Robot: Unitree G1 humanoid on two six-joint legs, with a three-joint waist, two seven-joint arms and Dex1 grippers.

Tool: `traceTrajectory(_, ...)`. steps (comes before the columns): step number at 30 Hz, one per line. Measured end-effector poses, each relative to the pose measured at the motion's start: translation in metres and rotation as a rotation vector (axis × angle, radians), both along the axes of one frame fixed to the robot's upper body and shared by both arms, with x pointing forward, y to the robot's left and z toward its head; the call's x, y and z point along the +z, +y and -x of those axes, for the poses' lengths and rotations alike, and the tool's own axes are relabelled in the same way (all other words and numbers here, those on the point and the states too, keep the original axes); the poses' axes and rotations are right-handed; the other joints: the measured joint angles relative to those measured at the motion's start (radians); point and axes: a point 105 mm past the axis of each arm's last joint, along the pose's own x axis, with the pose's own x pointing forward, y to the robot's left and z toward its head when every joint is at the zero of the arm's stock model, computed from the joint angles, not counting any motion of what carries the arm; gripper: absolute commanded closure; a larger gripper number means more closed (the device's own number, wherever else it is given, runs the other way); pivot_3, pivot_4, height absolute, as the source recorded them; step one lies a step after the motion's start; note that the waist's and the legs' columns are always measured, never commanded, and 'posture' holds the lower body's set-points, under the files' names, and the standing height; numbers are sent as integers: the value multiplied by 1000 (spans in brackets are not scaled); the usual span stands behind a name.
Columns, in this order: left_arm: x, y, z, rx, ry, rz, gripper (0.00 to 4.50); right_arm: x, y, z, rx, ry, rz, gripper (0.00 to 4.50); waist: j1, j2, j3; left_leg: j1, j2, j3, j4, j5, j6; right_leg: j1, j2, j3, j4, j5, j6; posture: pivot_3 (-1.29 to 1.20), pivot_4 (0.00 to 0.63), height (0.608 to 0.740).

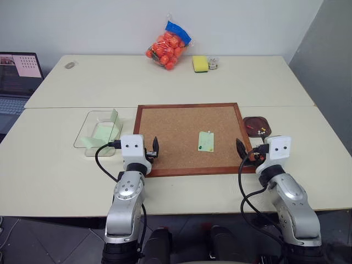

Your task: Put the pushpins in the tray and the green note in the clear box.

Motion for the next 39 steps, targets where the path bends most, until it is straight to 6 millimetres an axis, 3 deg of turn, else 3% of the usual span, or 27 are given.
traceTrajectory(23,-3,7,2,29,9,37,870,-4,0,-2,11,13,1,0,0,0,0,0,0,0,0,0,0,0,0,0,0,0,0,0,150,740)
traceTrajectory(35,11,-8,-5,-146,-31,57,870,1,6,-1,89,6,-2,0,-1,0,0,0,0,0,0,0,0,0,0,0,0,0,0,0,150,740)
traceTrajectory(39,16,-22,-7,-300,-21,-1,870,6,10,-1,169,-1,5,0,-1,0,0,0,0,0,1,0,0,1,0,0,0,0,0,0,150,740)
